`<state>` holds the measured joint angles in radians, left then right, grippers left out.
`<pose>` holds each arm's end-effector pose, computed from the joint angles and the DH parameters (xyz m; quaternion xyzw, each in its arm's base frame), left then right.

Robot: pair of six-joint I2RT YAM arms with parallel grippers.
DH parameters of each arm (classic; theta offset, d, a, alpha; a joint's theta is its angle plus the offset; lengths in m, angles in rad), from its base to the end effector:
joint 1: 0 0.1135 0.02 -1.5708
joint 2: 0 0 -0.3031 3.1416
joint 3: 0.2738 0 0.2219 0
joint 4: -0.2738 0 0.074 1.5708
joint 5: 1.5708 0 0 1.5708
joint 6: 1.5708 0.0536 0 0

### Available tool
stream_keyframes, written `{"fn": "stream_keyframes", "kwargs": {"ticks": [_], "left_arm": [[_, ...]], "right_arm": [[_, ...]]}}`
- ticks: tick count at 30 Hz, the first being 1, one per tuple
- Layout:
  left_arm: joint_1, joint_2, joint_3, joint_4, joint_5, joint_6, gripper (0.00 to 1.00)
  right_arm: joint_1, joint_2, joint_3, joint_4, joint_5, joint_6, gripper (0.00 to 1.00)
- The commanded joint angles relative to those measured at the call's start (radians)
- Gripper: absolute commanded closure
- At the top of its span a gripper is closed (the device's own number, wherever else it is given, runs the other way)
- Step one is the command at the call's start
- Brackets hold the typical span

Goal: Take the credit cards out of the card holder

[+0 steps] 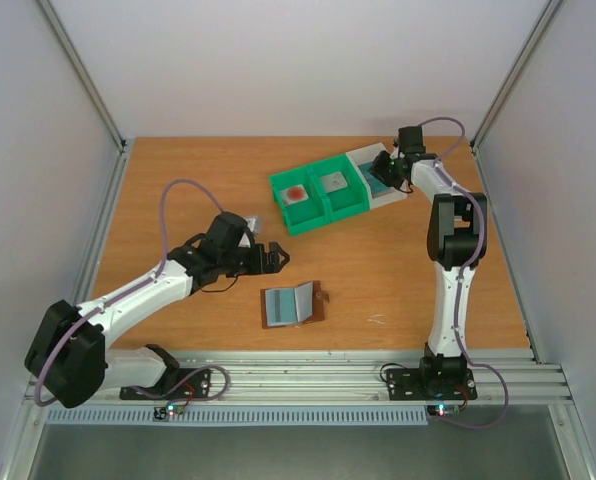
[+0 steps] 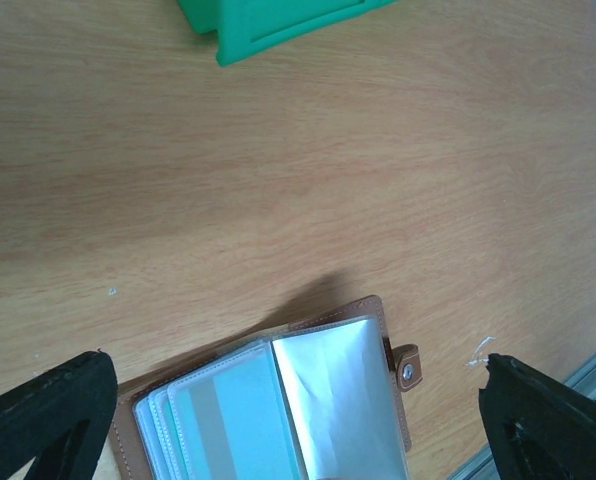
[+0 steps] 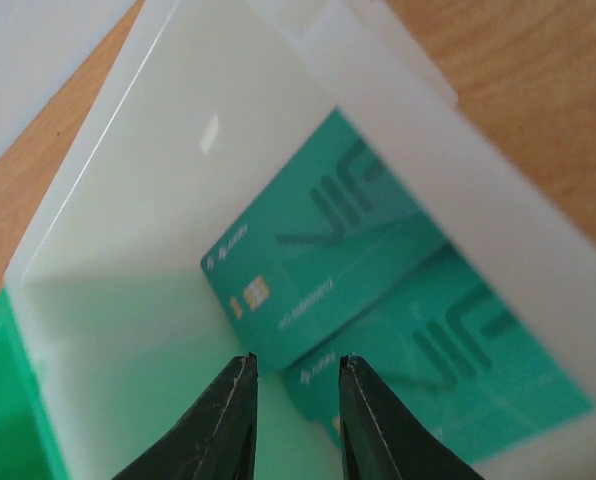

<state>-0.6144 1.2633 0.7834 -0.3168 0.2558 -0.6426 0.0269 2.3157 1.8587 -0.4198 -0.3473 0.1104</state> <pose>0.1829 -0.1457 0.2670 0.0352 0.9190 -0.3157 0.2334 0.5225 0.0323 0.2003 -0.0200 0.9279 0.1851 0.3230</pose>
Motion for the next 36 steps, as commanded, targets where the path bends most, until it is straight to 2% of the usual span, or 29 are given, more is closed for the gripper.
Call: {"fn": "stream_keyframes", "kwargs": {"ticks": [1,8,18,25,29,36], "left_arm": [[0.012,0.005,-0.024,0.041,0.028,-0.015,0.01],[0.034,0.001,-0.014,0.005,0.045,-0.026,0.02],[0.058,-0.016,0.004,-0.090,0.089,-0.016,0.04],[0.061,-0.060,-0.032,-0.114,0.083,-0.003,0.05],[0.062,-0.054,-0.062,-0.052,0.112,-0.032,0.05],[0.062,-0.028,-0.183,0.172,0.216,-0.156,0.12]], "right_arm": [[-0.002,-0.147,-0.078,-0.015,-0.043,0.002,0.76],[0.014,-0.339,-0.272,0.003,-0.089,0.034,0.76],[0.120,-0.646,-0.588,-0.020,-0.091,0.041,0.72],[0.249,-0.793,-0.666,-0.143,-0.073,0.017,0.71],[0.327,-0.856,-0.708,-0.163,-0.075,0.016,0.70],[0.469,-0.909,-0.747,-0.196,-0.076,0.024,0.69]]}}
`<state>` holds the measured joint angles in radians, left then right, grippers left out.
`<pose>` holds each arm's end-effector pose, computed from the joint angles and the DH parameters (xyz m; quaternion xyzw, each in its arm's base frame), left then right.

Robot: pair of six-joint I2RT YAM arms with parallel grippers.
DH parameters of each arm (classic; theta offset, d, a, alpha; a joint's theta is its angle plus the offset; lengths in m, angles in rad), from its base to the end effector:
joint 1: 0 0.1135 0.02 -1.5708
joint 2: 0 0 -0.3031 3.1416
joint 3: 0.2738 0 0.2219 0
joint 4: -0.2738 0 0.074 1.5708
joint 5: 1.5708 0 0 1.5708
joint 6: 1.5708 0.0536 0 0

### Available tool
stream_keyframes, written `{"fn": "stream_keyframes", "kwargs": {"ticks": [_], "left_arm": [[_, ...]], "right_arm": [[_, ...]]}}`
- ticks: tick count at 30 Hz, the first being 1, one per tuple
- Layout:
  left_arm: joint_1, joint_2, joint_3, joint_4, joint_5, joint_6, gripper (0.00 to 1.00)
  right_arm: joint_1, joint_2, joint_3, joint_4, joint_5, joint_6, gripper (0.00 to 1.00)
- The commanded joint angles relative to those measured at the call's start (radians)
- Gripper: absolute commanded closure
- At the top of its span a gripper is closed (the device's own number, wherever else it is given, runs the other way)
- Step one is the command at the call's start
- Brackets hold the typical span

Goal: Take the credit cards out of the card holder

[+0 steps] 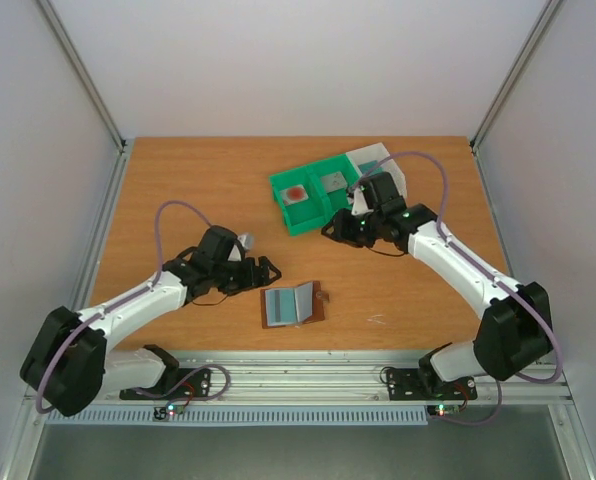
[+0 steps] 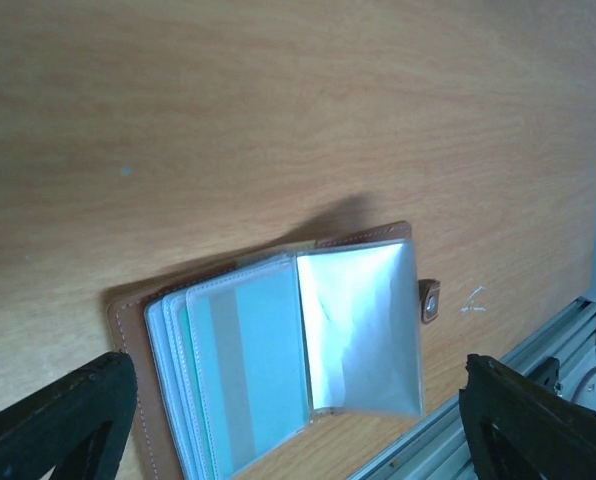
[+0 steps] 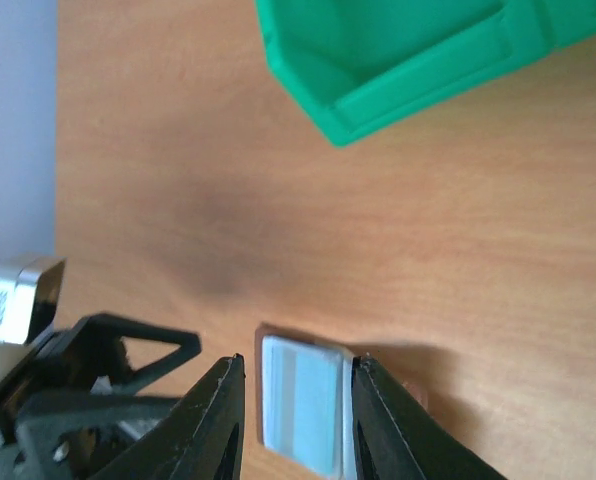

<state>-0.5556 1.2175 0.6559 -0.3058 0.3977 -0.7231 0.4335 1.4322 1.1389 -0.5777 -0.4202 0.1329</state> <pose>0.1655 -0.1272 0.2408 -0.0092 0.9228 -0.3503 0.1603 0.2442 0.1371 0.3153 -0.2082 0.8977 0.2818 0.2672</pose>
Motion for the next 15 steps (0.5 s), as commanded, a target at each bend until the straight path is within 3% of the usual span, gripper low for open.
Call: {"fn": "stream_keyframes", "kwargs": {"ticks": [1,15], "left_arm": [[0.004,0.027,-0.066,0.177,0.090,-0.084,0.13],[0.003,0.054,-0.234,0.405,0.144,-0.174,0.24]], "right_arm": [[0.083,-0.026,-0.037,-0.040,0.001,0.004,0.69],[0.342,0.075,-0.122,0.125,0.015,0.106,0.70]]}}
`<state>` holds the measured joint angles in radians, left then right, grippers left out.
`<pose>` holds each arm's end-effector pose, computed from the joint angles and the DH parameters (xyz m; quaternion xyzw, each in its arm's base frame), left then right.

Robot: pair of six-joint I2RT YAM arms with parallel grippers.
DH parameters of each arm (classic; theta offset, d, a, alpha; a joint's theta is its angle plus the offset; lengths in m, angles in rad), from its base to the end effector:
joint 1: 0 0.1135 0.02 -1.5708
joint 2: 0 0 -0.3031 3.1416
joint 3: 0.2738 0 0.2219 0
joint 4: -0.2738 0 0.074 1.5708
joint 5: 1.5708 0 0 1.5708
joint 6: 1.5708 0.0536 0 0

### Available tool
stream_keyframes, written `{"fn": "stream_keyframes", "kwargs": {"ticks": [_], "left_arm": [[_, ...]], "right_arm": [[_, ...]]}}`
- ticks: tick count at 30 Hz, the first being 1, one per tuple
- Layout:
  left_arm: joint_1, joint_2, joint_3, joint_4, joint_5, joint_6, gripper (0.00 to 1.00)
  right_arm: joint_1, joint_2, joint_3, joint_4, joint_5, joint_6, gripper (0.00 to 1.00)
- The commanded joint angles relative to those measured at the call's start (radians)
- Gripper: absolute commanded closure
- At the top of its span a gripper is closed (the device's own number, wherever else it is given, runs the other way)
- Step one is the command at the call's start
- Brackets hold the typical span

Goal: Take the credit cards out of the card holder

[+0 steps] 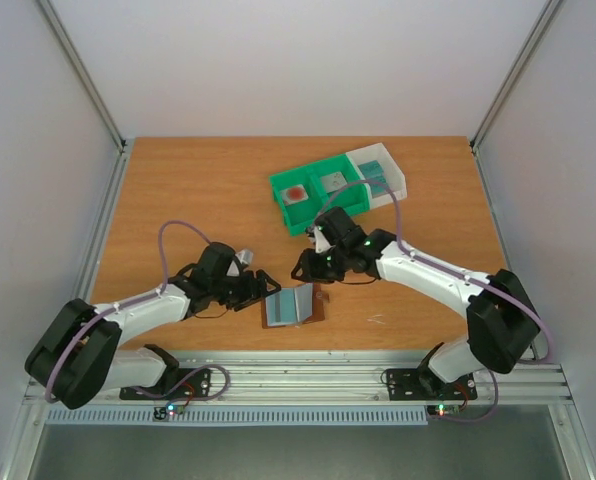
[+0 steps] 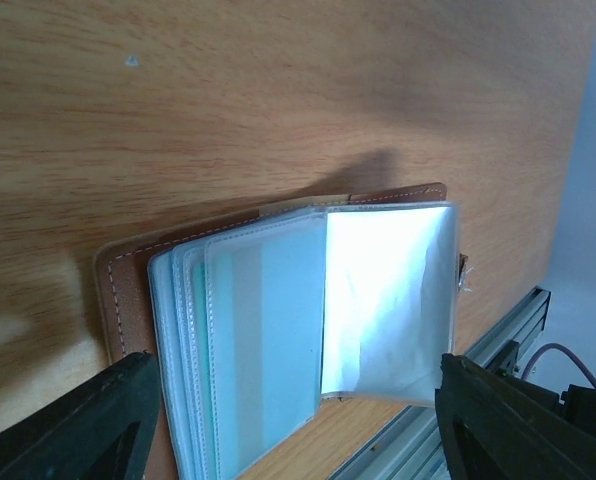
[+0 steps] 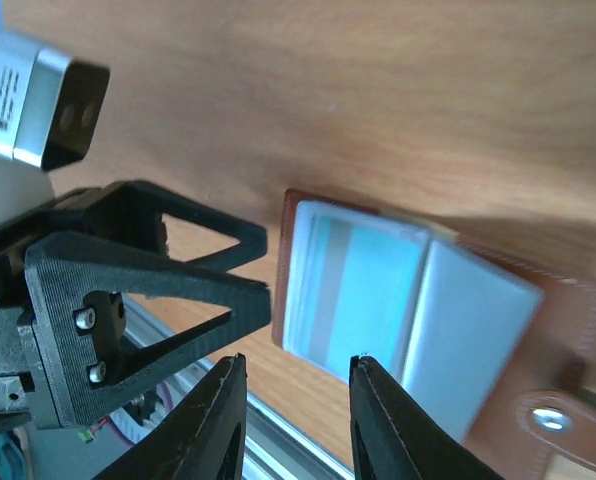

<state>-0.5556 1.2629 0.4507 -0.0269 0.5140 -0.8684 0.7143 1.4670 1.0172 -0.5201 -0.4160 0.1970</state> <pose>0.1554 -0.1275 0.1988 -0.0509 0.9063 -0.4058 0.1069 0.1948 0.1976 0.2746 -0.2981 0.8879 0.3046 0.1732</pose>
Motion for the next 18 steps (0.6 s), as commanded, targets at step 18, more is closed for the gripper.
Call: {"fn": "stream_keyframes", "kwargs": {"ticks": [18], "left_arm": [[0.003,0.044,-0.078,0.206,0.064,-0.059,0.30]], "right_arm": [[0.116,0.223,-0.082,0.224,0.081,0.058,0.75]]}}
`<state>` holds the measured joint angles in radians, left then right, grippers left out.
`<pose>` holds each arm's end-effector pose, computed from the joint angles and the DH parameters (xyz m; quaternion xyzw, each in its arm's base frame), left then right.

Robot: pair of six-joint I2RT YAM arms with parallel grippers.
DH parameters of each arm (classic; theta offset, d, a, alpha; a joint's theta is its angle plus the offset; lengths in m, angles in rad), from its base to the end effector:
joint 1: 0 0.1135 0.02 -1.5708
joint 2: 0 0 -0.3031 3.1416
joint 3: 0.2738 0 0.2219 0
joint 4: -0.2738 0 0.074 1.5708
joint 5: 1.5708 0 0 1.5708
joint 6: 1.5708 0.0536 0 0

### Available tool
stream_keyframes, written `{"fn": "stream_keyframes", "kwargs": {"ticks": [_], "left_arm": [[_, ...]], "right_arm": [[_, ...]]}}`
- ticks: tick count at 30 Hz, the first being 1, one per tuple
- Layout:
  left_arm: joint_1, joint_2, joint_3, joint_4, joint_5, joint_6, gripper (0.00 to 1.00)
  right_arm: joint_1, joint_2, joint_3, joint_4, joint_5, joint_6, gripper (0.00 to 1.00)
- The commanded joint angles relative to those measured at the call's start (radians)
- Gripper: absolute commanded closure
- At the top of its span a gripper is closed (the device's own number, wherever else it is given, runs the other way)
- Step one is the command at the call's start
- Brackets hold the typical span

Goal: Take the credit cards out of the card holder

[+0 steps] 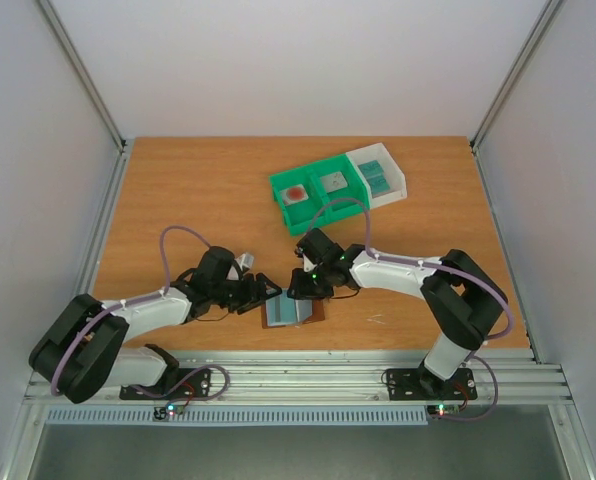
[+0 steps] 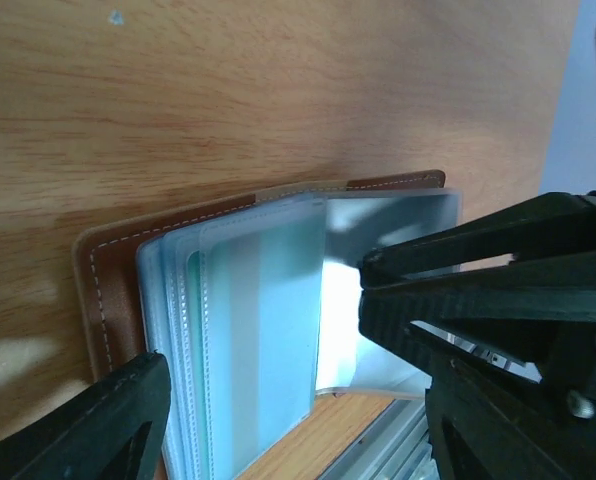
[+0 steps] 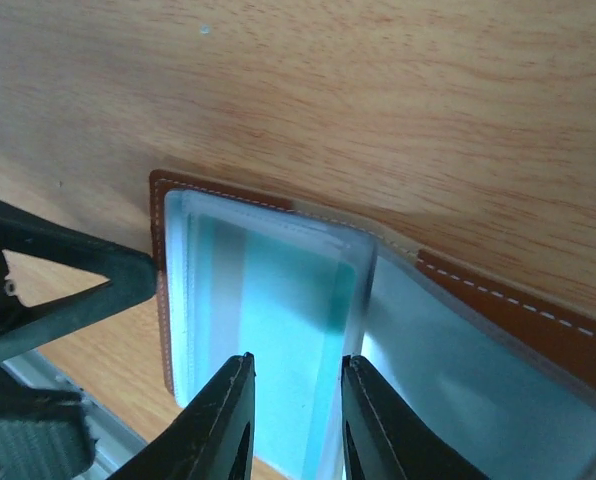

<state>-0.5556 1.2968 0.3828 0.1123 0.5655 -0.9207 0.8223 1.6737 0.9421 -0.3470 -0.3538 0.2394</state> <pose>0.1538 -0.1293 0.1871 -0.0587 0.8944 -0.4337 0.0924 0.1966 0.2390 0.2074 -0.3154 0.9022 0.2686 0.1204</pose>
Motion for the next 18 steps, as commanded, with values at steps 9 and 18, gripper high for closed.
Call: {"fn": "stream_keyframes", "kwargs": {"ticks": [9,18], "left_arm": [[0.004,-0.030,-0.013,0.039,0.008,-0.007,0.32],[0.003,-0.011,-0.042,0.151,0.036,-0.058,0.31]], "right_arm": [[0.009,0.037,-0.050,0.088,0.007,0.040,0.77],[0.011,0.042,-0.076,0.102,0.015,0.041,0.80]]}}
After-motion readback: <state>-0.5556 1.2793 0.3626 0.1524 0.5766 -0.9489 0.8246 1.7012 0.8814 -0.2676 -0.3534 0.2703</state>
